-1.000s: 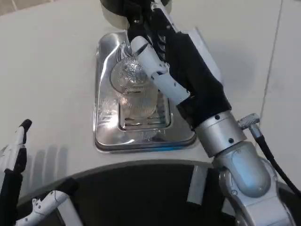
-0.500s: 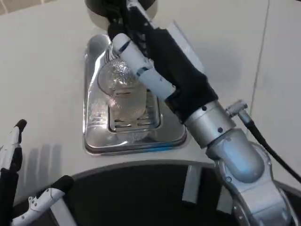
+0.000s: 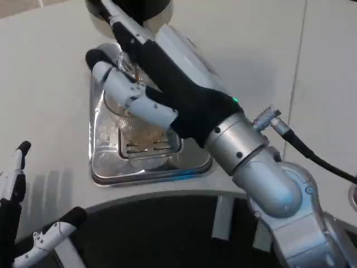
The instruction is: Grasp the cup under the faucet to collect the drink, then remove the cup.
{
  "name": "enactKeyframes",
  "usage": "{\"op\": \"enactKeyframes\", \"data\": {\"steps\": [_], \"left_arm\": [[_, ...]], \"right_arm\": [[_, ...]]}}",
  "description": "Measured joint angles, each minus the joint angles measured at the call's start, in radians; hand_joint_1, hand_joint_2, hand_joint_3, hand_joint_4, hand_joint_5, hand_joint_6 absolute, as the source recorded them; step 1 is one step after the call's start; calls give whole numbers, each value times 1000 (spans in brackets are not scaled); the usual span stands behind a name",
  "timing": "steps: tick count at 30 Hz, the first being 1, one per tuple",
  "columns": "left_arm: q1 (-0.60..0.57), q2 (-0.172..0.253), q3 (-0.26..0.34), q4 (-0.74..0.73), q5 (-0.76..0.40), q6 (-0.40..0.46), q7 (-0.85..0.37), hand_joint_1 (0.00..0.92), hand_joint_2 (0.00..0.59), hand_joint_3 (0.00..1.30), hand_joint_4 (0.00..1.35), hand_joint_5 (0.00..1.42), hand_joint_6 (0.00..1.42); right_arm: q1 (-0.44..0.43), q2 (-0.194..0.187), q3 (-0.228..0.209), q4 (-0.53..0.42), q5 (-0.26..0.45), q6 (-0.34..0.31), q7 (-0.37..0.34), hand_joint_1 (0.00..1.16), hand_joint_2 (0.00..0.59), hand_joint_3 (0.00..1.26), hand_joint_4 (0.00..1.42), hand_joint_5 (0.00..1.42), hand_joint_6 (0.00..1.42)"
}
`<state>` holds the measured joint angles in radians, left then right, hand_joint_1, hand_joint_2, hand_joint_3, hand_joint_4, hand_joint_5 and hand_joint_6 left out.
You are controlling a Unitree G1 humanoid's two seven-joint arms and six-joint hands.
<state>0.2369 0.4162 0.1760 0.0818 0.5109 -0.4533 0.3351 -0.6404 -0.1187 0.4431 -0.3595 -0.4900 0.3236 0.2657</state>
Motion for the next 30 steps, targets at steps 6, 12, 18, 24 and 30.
{"op": "enactKeyframes", "data": {"steps": [6,12,18,24,30], "left_arm": [[0,0,0,-2,5,4,0,0,38,0,0,39,44],[-31,0,-2,9,4,9,0,1,30,0,0,26,28],[-129,0,-17,45,-22,-7,0,12,27,0,0,25,29],[-206,1,-53,82,-31,-49,-3,2,25,0,0,0,1],[-274,17,-90,149,-30,-62,-39,0,18,0,0,0,0]], "right_arm": [[-14,-2,37,-30,-113,73,19,0,536,0,0,0,0],[-14,-4,43,-43,-181,97,40,0,555,0,0,0,0],[-14,-6,38,-69,-208,117,75,0,558,0,0,0,0],[-13,-5,37,-87,-227,129,100,0,562,0,0,0,0],[-12,-6,36,-102,-235,142,121,0,568,0,0,0,0]]}}
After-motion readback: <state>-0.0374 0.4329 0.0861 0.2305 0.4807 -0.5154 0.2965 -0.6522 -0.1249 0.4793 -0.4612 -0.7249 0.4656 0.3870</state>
